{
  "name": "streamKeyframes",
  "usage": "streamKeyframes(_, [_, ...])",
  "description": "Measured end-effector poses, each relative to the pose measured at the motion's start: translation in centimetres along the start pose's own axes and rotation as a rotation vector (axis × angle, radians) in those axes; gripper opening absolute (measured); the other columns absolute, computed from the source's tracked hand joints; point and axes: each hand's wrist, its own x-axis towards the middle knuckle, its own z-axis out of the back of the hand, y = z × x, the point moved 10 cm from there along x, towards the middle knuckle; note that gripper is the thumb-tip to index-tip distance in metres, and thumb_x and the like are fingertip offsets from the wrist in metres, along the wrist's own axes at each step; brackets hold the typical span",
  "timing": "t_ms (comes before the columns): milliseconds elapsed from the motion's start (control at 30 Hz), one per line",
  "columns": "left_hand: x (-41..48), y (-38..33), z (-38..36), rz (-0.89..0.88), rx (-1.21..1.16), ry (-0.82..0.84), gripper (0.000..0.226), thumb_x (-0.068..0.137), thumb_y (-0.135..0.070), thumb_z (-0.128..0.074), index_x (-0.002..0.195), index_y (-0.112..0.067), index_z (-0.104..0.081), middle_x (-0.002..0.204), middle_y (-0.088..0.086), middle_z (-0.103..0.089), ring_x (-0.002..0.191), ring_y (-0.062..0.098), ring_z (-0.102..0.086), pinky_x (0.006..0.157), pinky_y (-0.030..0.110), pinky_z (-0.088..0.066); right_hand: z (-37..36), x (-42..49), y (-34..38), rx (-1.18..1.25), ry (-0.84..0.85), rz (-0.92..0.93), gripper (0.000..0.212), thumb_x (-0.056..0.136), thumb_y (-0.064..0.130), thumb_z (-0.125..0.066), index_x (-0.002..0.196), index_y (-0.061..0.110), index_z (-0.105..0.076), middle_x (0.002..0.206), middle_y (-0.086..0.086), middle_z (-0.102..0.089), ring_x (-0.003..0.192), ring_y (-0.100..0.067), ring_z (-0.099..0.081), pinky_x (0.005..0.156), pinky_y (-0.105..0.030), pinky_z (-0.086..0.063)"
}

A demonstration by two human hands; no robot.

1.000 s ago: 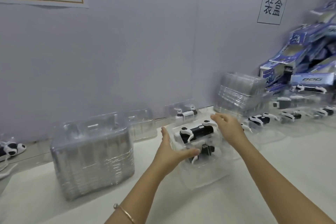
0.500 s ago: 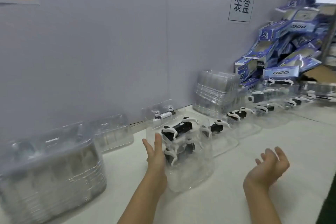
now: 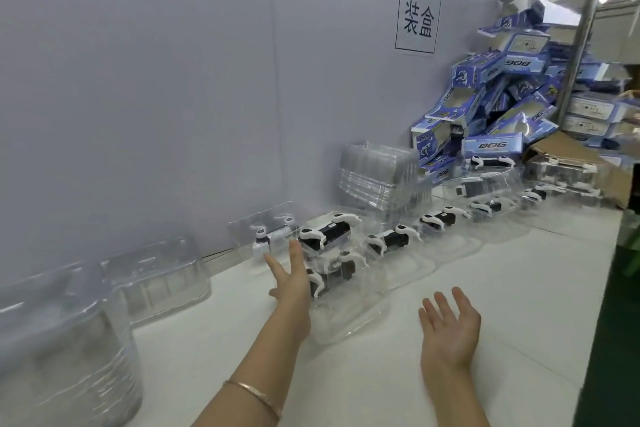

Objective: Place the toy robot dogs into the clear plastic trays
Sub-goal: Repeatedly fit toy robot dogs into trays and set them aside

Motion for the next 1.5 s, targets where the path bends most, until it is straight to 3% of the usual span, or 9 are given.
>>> streamKeyframes(233, [-0.5,-0.6,4.0,0.04,-0.05,0.014,0.112,0.053,-0.094,-0.026,0.153,-0.047,-0.007,0.165,-0.003,-0.003,0.151,0.018,-0.003,0.121,0.049,-0.006,-1.0,-0.3,0.2,-0.139,0.066,0.056,0.04,0.102,0.02,-0.036,0.139,0.011,-0.046,0.133,-0.015,-0.049,0.12,-0.029,-0.05,0.103,-0.035,-0.038])
streamKeyframes(400, [-5.0,-3.7,11.6,-0.15,-0.005,-0.018,0.04,0.1,-0.049,-0.042,0.14,-0.042,-0.041,0.153,-0.007,-0.035,0.133,0.024,-0.043,0.105,0.042,-0.036,-3.1,-3.7,2.5,-0.302,0.149,0.32,0.023,0.091,0.018,-0.05,0.111,0.028,-0.055,0.12,-0.005,-0.053,0.11,-0.017,-0.052,0.097,-0.03,-0.04])
streamKeyframes(533, [-12.9,-7.4,18.0,-0.497,0.187,0.0,0.02,0.079,-0.039,-0.07,0.099,-0.036,-0.072,0.109,-0.004,-0.072,0.092,0.017,-0.069,0.074,0.021,-0.05,-6.5,-10.2,3.7,-0.474,0.381,0.667,0.034,0.072,0.032,-0.052,0.105,0.04,-0.052,0.112,0.019,-0.052,0.099,0.005,-0.053,0.089,-0.013,-0.042])
streamKeyframes(733, [-24.6,-11.5,30.8,-1.155,0.585,-0.78,0.044,0.069,-0.047,-0.076,0.107,-0.038,-0.057,0.102,-0.025,-0.055,0.094,0.005,-0.054,0.09,0.022,-0.041,-16.6,-25.6,-1.0,-0.601,0.929,1.059,0.027,0.08,0.026,-0.058,0.103,0.011,-0.061,0.105,0.005,-0.057,0.104,-0.006,-0.051,0.083,-0.039,-0.047])
streamKeyframes(833, [-21.4,-9.9,36.7,-0.879,0.51,-0.875,0.112,0.046,-0.051,-0.089,0.139,-0.028,-0.033,0.131,-0.014,-0.034,0.129,0.02,-0.037,0.108,0.042,-0.033,-22.2,-33.8,-5.5,-0.73,1.271,1.046,0.035,0.081,0.033,-0.063,0.108,0.012,-0.068,0.11,-0.002,-0.061,0.106,-0.014,-0.056,0.091,-0.029,-0.047])
streamKeyframes(967, [-15.2,-6.3,38.7,-0.554,0.395,-0.571,0.151,0.033,-0.048,-0.094,0.154,-0.034,-0.004,0.158,-0.012,-0.013,0.138,-0.003,-0.013,0.111,0.027,-0.019,-27.0,-40.4,-13.7,-1.158,1.609,1.094,0.063,0.083,0.051,-0.069,0.137,0.024,-0.053,0.137,0.001,-0.054,0.128,-0.019,-0.048,0.106,-0.036,-0.034])
streamKeyframes(1100, [-12.7,-4.2,39.1,-0.51,0.225,-0.494,0.137,0.035,-0.042,-0.099,0.151,-0.028,-0.028,0.146,-0.002,-0.048,0.13,0.015,-0.051,0.105,0.041,-0.046,-29.1,-41.3,-18.9,-1.518,1.598,1.27,0.064,0.075,0.078,-0.054,0.116,0.028,-0.057,0.097,0.01,-0.061,0.095,-0.019,-0.059,0.083,-0.033,-0.033])
streamKeyframes(1300, [-12.5,-3.7,39.5,-0.563,0.104,-0.497,0.116,0.05,-0.051,-0.092,0.147,-0.02,-0.037,0.139,0.007,-0.055,0.128,0.025,-0.054,0.102,0.048,-0.048,-29.9,-42.3,-18.1,-1.189,1.61,1.485,0.063,0.062,0.076,-0.067,0.077,0.016,-0.059,0.061,0.007,-0.055,0.052,-0.019,-0.055,0.05,-0.022,-0.013])
streamKeyframes(1500, [-12.4,-3.6,39.7,-0.564,0.117,-0.504,0.109,0.054,-0.052,-0.089,0.146,-0.024,-0.039,0.134,0.002,-0.06,0.123,0.021,-0.058,0.102,0.045,-0.049,-30.4,-42.9,-17.0,-1.116,1.644,1.439,0.056,0.052,0.069,-0.077,0.056,0.018,-0.054,0.045,0.01,-0.049,0.039,-0.009,-0.032,0.045,-0.012,-0.008])
